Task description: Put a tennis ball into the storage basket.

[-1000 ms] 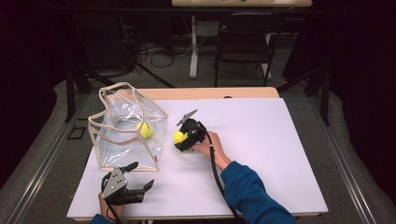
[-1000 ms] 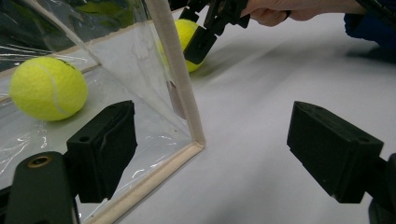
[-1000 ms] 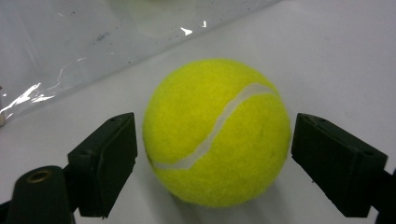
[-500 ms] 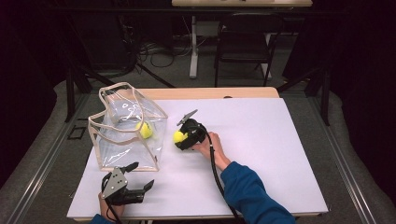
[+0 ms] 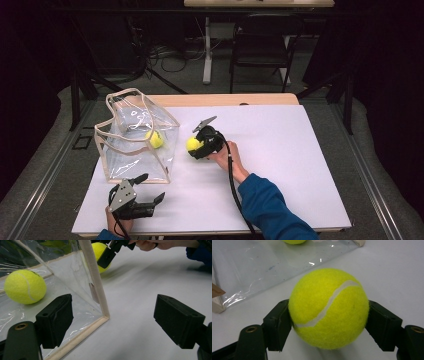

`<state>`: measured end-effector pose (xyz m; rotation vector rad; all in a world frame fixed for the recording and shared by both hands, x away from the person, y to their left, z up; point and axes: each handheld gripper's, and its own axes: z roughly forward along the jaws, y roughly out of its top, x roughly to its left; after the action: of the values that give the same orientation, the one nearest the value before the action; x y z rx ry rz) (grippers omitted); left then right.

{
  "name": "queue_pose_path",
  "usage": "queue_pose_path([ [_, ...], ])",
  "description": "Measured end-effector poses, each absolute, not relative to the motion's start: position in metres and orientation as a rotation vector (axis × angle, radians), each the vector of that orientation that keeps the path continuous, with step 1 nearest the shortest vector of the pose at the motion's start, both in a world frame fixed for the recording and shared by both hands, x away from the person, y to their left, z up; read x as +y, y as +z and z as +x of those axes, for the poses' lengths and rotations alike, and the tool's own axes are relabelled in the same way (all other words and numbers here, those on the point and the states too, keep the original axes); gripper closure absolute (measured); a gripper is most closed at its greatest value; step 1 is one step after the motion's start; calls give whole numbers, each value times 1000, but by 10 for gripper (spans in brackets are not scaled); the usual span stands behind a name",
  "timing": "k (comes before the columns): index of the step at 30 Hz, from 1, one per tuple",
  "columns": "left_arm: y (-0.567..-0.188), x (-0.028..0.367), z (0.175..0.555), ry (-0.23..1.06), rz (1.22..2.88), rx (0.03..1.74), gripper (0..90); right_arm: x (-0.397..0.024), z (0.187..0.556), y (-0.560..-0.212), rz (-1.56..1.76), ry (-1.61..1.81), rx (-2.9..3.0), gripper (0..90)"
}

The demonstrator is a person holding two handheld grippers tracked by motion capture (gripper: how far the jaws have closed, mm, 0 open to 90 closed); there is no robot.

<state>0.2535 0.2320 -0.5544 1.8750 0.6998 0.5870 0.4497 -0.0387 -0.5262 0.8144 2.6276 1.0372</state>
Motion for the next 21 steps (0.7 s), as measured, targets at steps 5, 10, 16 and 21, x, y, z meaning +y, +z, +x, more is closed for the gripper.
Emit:
queue_pose_path([
  [5, -554, 233, 254, 586, 1874, 700, 159, -40, 447, -521, 804, 1047, 2617, 264],
  [10, -555, 232, 254, 586, 1877, 702, 160, -41, 444, -517, 783, 1053, 2607, 264],
  [16, -554, 232, 253, 587, 1873, 706, 160, -43, 441, -512, 777, 1066, 2592, 265],
  [21, -554, 232, 253, 588, 1874, 704, 160, -45, 438, -507, 772, 1079, 2580, 265],
])
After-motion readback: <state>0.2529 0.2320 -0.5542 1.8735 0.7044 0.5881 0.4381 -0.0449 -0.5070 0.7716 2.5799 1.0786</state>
